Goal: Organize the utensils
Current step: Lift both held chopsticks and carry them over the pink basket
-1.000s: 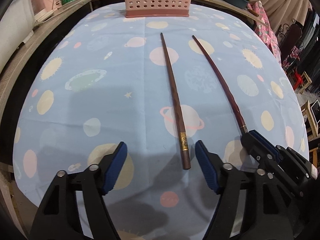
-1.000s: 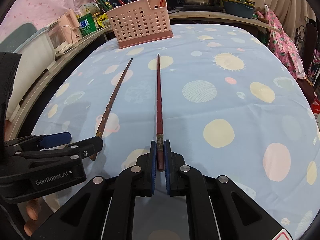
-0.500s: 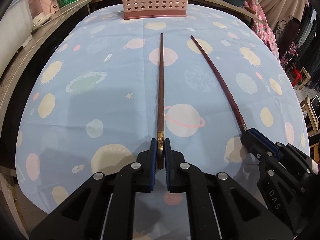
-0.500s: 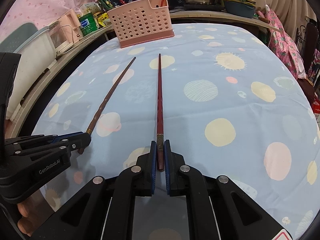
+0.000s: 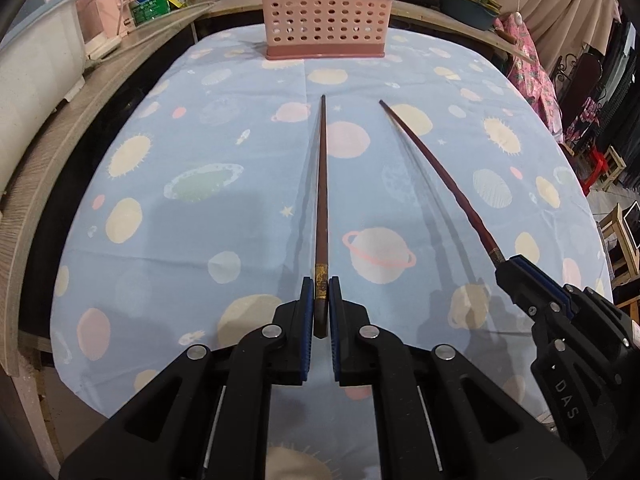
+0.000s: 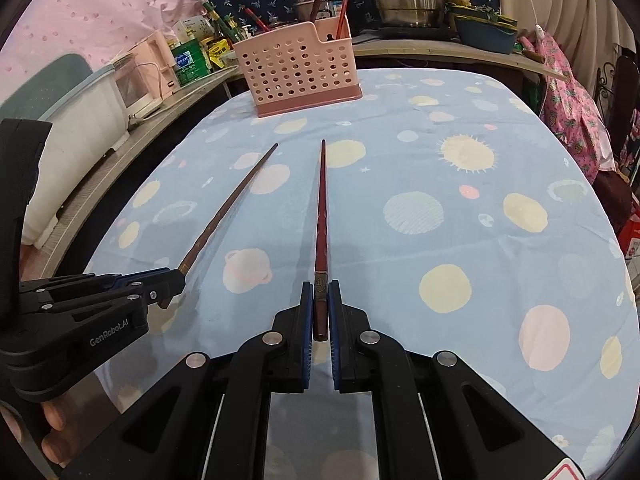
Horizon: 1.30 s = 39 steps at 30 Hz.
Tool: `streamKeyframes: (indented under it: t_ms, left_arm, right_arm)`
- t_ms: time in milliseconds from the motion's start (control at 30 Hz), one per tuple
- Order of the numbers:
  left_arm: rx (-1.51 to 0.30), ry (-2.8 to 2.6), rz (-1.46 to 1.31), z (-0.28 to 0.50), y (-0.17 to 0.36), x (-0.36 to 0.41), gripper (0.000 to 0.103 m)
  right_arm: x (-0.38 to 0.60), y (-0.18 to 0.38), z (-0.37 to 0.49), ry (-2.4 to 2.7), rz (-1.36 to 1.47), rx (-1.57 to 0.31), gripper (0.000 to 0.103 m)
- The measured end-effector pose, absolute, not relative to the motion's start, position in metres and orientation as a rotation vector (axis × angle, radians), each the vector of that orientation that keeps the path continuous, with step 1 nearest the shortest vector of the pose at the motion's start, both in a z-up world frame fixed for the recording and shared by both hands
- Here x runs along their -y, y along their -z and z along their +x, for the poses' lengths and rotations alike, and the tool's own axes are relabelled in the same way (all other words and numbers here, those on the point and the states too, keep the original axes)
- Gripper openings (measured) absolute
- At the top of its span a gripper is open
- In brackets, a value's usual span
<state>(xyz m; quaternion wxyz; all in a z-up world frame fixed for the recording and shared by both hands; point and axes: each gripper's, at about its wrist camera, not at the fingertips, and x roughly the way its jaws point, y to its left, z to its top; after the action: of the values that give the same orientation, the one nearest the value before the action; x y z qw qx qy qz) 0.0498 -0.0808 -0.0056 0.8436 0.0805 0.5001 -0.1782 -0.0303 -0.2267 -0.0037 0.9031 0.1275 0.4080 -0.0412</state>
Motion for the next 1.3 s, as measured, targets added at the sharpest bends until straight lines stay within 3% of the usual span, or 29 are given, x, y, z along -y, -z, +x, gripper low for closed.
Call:
streamKeyframes:
  t_ms: [767, 1300]
  left_arm:
    - [-0.837, 0.352, 0.006, 0.087, -0.117, 0.044, 0.007]
    - [-0.771, 0.333, -0.028, 0.15, -0.157, 0.053, 0.007]
  right_arm:
    - [0.264, -0.126, -0.007, 0.075, 0.298, -0.544, 0.007]
    - [0.277, -0.146, 0.043, 0.069, 0.296, -0.506, 0.007]
